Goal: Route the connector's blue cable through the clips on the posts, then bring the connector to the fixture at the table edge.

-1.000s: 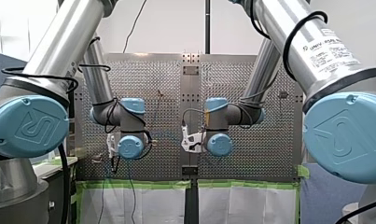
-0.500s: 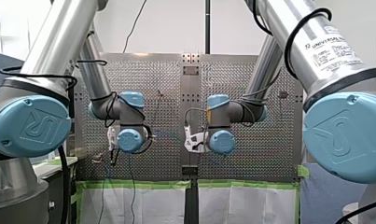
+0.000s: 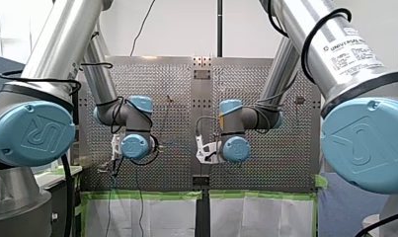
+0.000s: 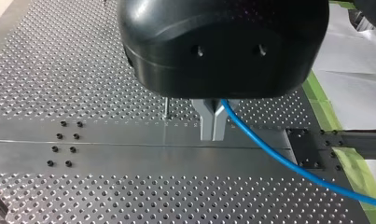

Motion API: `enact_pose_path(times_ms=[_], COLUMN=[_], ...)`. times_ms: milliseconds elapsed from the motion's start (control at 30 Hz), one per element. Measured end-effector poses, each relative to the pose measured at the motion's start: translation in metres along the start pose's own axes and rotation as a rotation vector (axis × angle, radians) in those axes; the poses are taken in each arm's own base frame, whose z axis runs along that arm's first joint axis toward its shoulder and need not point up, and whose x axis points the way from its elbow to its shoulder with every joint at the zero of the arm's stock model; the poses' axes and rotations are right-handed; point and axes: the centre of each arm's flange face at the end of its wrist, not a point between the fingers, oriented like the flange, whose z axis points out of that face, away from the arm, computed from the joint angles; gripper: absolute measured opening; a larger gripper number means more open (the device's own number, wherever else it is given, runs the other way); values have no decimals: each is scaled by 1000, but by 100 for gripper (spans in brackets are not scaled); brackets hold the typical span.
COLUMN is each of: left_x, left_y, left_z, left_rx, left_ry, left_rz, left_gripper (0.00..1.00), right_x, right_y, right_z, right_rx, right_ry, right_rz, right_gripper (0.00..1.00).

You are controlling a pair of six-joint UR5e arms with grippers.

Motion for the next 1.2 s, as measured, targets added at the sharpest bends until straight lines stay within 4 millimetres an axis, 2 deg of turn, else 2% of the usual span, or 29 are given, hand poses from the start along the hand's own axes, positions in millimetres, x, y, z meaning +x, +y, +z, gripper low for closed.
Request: enact_pose_path(times_ms=[133, 333, 833, 1133, 1200], left_x=[0, -17, -60, -109, -118], left_y=[-4, -8, 15, 19, 19], left_z=[6, 16, 23, 39, 40], left_rx=[-2, -9, -140, -166, -166], left_ry=[-8, -28, -62, -166, -187], left_rz=[-9, -53, -62, -150, -166], left_gripper=[0, 0, 0, 0, 0], right_x=[2, 14, 117, 184, 194], right_y=[-3, -5, -1, 15, 19], right_z=[5, 15, 37, 41, 42], right_rx=[-5, -4, 33, 16, 11], right_ry=[18, 61, 216, 300, 312], right_rz=[20, 58, 196, 227, 231], right_gripper=[0, 0, 0, 0, 0])
